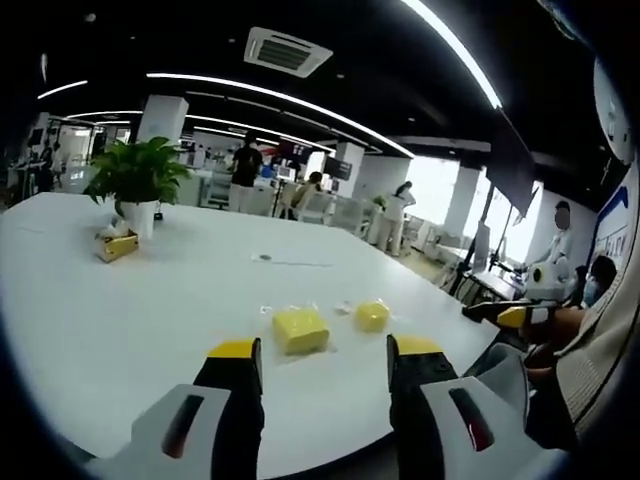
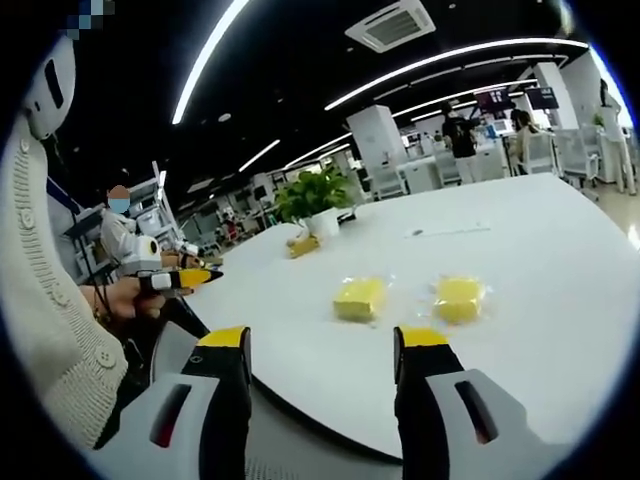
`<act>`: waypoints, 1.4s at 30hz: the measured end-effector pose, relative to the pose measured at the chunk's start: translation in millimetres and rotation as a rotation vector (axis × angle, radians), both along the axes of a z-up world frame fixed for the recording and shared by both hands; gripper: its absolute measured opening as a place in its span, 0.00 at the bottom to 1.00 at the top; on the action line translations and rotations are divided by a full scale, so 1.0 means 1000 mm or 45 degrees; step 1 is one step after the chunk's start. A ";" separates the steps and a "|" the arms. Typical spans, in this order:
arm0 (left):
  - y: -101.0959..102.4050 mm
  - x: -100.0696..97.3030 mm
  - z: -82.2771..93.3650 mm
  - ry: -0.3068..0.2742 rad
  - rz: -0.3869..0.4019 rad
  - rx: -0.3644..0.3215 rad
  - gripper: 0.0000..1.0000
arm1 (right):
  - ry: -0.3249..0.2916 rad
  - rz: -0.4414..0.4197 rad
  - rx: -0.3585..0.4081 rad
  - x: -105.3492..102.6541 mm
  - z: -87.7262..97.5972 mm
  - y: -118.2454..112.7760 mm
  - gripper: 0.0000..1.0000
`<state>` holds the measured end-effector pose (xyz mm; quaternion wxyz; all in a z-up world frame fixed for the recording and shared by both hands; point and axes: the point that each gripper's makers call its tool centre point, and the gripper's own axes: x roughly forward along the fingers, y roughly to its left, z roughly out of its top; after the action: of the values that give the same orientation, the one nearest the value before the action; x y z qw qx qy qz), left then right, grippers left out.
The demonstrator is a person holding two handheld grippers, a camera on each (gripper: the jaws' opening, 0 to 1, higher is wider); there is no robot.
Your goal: Compare the silicone blocks by pressing each to a similar depth, holding the contact briefly, and releasing to observe deformation and rebound differences across the visible hardness samples.
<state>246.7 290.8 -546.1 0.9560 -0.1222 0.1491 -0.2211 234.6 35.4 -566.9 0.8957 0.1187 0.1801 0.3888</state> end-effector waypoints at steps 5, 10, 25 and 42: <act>0.000 0.007 0.011 0.013 0.010 -0.105 0.46 | -0.002 -0.008 -0.019 -0.002 0.002 -0.002 0.53; 0.003 0.022 0.029 -0.038 0.008 -0.168 0.41 | 0.009 -0.004 -0.061 -0.004 0.004 -0.003 0.55; 0.010 0.097 0.068 -0.050 -0.040 -0.353 0.36 | -0.031 -0.021 -0.102 0.001 0.018 -0.004 0.55; 0.001 0.192 0.035 0.127 -0.139 -0.325 0.52 | -0.015 -0.042 -0.115 0.027 0.021 0.005 0.56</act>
<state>438.8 291.4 -511.2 0.9107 -0.2452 0.1736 -0.2835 261.2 40.6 -546.3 0.9075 0.0787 0.1902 0.3661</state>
